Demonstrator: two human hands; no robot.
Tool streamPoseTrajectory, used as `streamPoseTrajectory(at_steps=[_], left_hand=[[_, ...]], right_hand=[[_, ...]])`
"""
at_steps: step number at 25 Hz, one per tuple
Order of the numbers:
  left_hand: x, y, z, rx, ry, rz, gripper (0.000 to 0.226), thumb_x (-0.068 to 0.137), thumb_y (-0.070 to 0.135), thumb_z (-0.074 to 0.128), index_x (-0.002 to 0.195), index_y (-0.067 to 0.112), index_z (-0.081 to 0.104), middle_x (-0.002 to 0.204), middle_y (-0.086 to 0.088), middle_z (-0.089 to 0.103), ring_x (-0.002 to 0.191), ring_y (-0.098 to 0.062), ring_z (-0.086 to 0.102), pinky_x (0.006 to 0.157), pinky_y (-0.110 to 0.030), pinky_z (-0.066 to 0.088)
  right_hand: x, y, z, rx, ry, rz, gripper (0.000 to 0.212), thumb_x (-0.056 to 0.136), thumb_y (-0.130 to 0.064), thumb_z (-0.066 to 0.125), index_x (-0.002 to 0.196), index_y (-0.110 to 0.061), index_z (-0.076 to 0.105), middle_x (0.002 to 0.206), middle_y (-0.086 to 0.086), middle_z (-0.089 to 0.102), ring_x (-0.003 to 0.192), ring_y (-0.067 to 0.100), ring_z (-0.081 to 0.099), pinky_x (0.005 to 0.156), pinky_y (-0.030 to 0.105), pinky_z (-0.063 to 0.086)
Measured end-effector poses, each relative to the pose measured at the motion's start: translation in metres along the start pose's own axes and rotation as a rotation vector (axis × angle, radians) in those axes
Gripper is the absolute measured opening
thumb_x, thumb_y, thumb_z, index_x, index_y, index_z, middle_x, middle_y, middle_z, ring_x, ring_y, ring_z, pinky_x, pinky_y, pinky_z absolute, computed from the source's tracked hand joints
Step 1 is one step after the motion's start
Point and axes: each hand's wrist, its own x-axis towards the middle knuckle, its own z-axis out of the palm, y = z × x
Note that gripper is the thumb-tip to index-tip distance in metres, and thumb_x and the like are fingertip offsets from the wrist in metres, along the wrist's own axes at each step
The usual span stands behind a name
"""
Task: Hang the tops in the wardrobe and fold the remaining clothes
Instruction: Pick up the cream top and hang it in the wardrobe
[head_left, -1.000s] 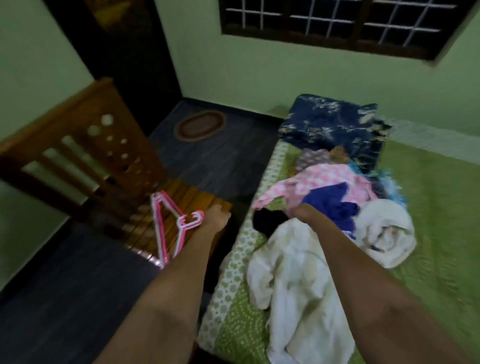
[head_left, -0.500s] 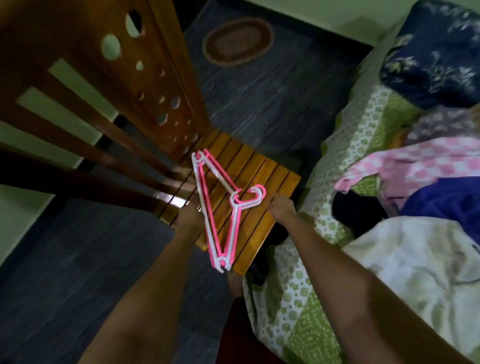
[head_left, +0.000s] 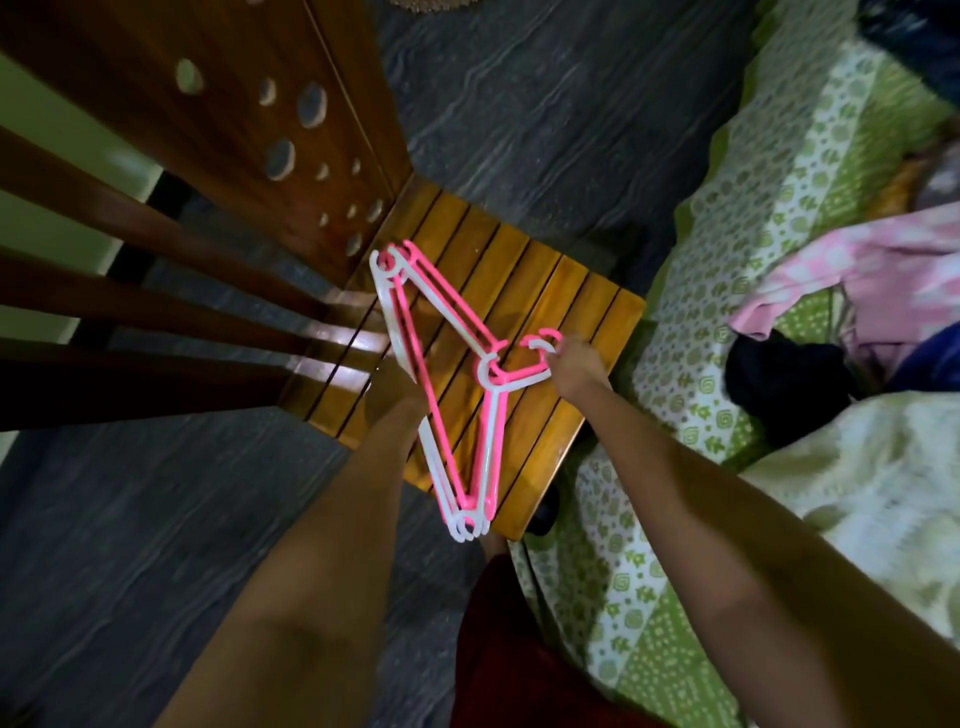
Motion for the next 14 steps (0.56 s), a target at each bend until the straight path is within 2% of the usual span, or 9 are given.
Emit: streamPoseTrajectory(at_steps=[2,3,5,7,9,11,12,14], left_hand=[[-0.012,0.008,-0.005,0.029,0.000,-0.016,0.045,0.078,0.037,0.063,0.110,0.005,0.057,0.100,-0.014,0.064,0.089,-0.031,0.067,0.077,-0.040,0.056],[-0.018,0.014,-0.007,0.078,-0.001,0.003,0.048,0.078,0.034,0.065,0.114,0.004,0.056,0.105,-0.017,0.064,0.093,-0.033,0.067,0.080,-0.044,0.056],[-0.038,0.034,-0.005,0.202,-0.036,0.076,0.040,0.082,0.022,0.068,0.112,0.001,0.053,0.104,-0.023,0.063,0.090,-0.034,0.068,0.080,-0.046,0.056],[-0.067,0.059,0.008,0.260,-0.102,0.146,0.032,0.084,0.015,0.068,0.106,-0.002,0.054,0.092,-0.022,0.066,0.079,-0.030,0.070,0.073,-0.043,0.058],[-0.102,0.081,0.039,0.140,-0.184,0.193,0.031,0.085,0.006,0.064,0.111,-0.009,0.054,0.074,-0.016,0.062,0.056,-0.023,0.068,0.052,-0.035,0.058],[-0.150,0.107,0.086,-0.004,-0.255,0.209,0.017,0.087,-0.003,0.059,0.103,-0.008,0.055,0.073,-0.014,0.056,0.052,-0.019,0.063,0.043,-0.028,0.055],[-0.175,0.119,0.114,-0.032,-0.290,0.206,0.008,0.088,-0.005,0.058,0.094,-0.004,0.053,0.078,-0.015,0.054,0.057,-0.020,0.062,0.045,-0.028,0.056],[-0.225,0.144,0.178,-0.034,-0.381,0.197,0.012,0.088,-0.003,0.058,0.086,0.005,0.049,0.088,-0.018,0.055,0.068,-0.026,0.063,0.056,-0.033,0.059]], right_hand=[[-0.008,0.007,-0.004,0.137,0.000,-0.044,0.035,0.100,-0.024,0.047,0.125,0.001,0.048,0.121,0.020,0.053,0.106,0.035,0.056,0.071,0.032,0.038],[-0.013,0.011,-0.007,0.243,0.012,-0.058,0.035,0.100,-0.025,0.046,0.123,0.001,0.050,0.116,0.020,0.053,0.101,0.034,0.056,0.070,0.033,0.038],[-0.027,0.021,-0.019,0.585,0.028,-0.002,0.033,0.100,-0.026,0.047,0.120,-0.001,0.051,0.104,0.017,0.055,0.092,0.031,0.057,0.070,0.039,0.045],[-0.046,0.038,-0.040,0.997,0.044,0.102,0.022,0.098,-0.023,0.050,0.111,-0.005,0.053,0.092,0.013,0.063,0.078,0.024,0.063,0.060,0.031,0.052],[-0.066,0.067,-0.065,1.307,0.051,0.123,0.010,0.096,-0.017,0.054,0.089,-0.010,0.053,0.072,0.005,0.069,0.059,0.016,0.066,0.050,0.021,0.048],[-0.089,0.114,-0.096,1.421,0.041,0.080,0.014,0.096,-0.016,0.055,0.083,-0.010,0.053,0.061,-0.001,0.069,0.050,0.010,0.065,0.046,0.017,0.045],[-0.101,0.141,-0.113,1.414,0.056,0.060,0.013,0.096,-0.015,0.054,0.085,-0.009,0.055,0.059,-0.001,0.068,0.047,0.008,0.063,0.045,0.017,0.044],[-0.121,0.210,-0.147,1.390,0.144,0.045,0.016,0.097,-0.015,0.053,0.082,-0.009,0.054,0.054,-0.001,0.066,0.041,0.005,0.057,0.042,0.014,0.039]])
